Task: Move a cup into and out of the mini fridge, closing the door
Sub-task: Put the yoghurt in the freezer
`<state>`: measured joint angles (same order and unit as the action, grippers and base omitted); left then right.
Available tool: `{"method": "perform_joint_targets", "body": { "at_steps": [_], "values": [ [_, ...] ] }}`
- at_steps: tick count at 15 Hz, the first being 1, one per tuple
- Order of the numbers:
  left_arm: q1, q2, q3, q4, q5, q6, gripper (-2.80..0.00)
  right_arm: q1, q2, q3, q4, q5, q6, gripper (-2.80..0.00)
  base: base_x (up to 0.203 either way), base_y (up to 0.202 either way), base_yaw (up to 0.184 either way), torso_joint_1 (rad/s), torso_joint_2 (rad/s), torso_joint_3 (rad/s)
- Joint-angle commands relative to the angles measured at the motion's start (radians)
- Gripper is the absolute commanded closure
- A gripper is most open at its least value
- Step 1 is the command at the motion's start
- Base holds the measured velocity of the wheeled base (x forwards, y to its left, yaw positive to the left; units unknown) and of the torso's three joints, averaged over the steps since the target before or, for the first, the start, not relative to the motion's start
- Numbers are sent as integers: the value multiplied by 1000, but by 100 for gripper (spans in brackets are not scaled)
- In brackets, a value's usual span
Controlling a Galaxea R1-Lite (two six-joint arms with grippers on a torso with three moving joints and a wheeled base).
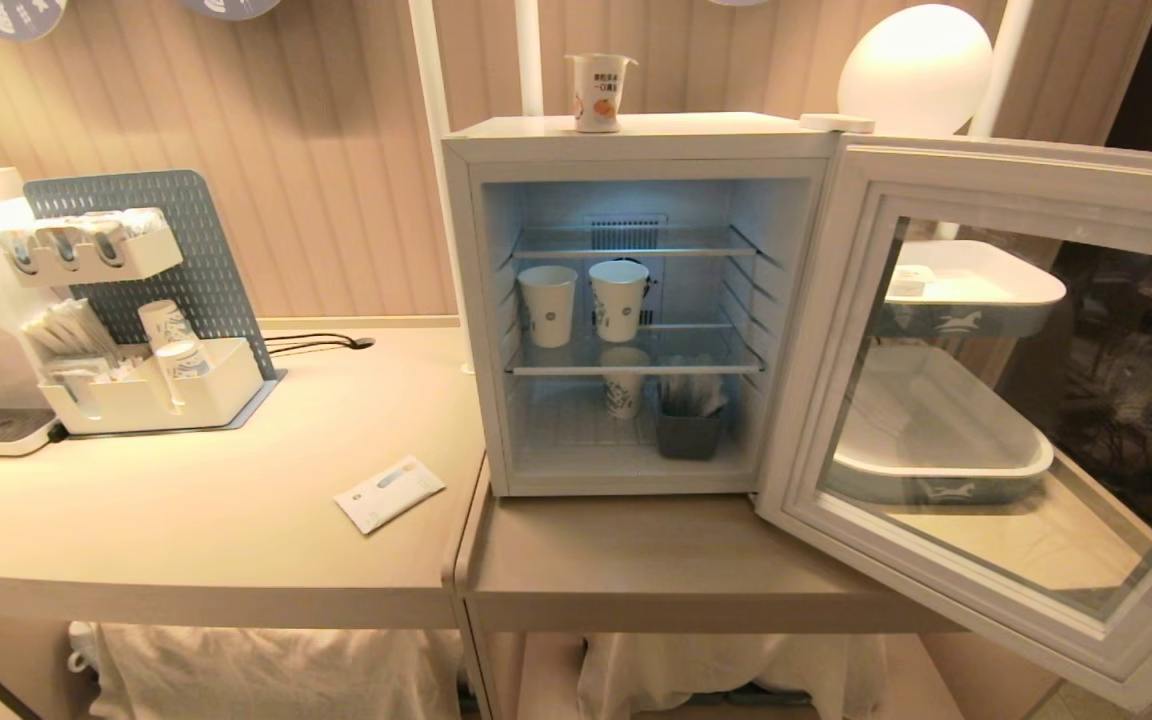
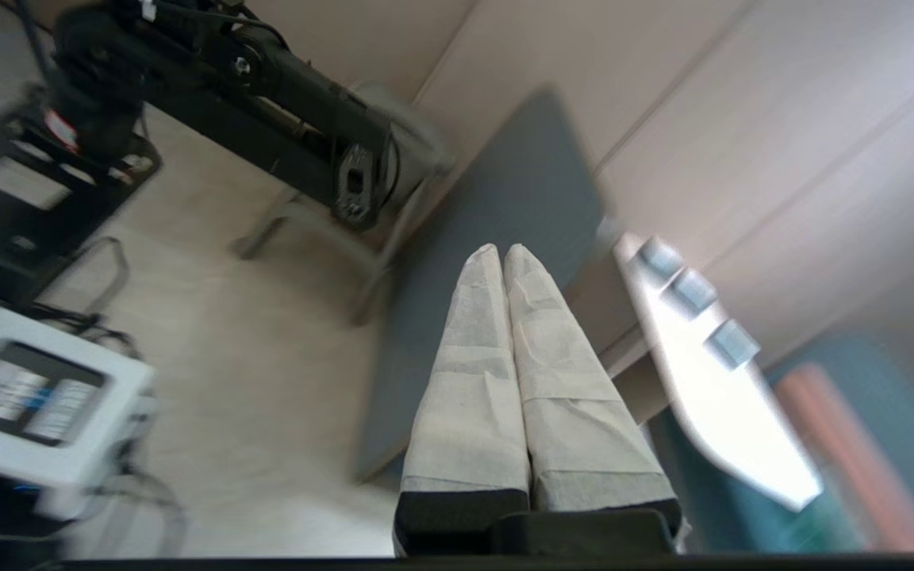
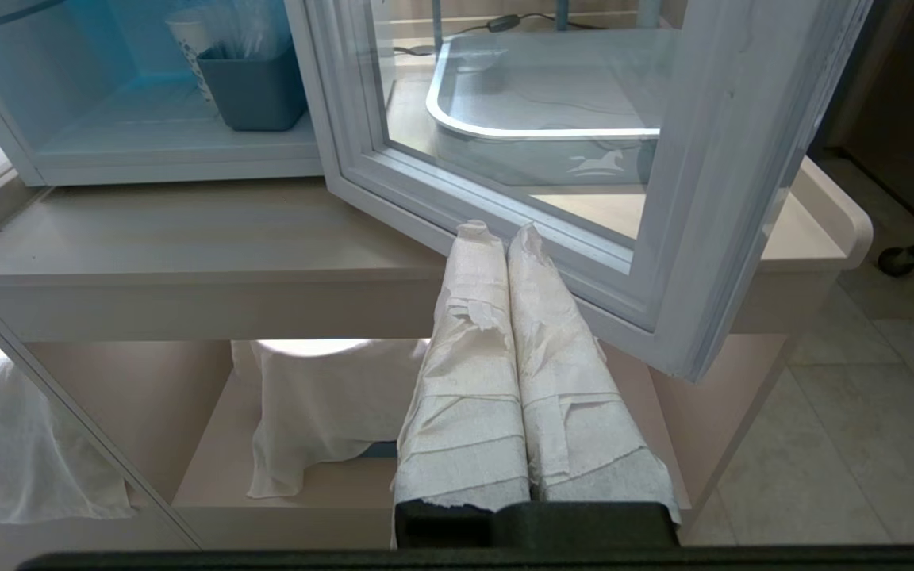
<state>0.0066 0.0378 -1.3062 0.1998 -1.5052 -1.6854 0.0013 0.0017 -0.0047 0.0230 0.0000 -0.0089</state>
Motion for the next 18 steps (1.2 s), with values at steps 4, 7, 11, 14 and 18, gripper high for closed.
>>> {"method": "perform_joint_targets", "body": {
  "at_steps": [4, 7, 11, 14, 18],
  "values": [
    [-3, -36, 92, 383, 383, 141, 0, 0, 1, 0, 0, 0, 0, 0, 0, 0, 0, 0, 0, 0],
    [-3, -31, 145, 690, 649, 677, 0, 0, 1, 0, 0, 0, 0, 0, 0, 0, 0, 0, 0, 0],
    [-3, -34, 452, 824, 1423, 1288, 0, 0, 1, 0, 0, 0, 0, 0, 0, 0, 0, 0, 0, 0],
    [-3, -35, 863, 438, 1691, 1411, 0, 0, 1, 1, 0, 0, 0, 0, 0, 0, 0, 0, 0, 0],
    [-4, -36, 1267, -308, 1681, 1630, 0, 0, 1, 0, 0, 0, 0, 0, 0, 0, 0, 0, 0, 0]
  ]
}}
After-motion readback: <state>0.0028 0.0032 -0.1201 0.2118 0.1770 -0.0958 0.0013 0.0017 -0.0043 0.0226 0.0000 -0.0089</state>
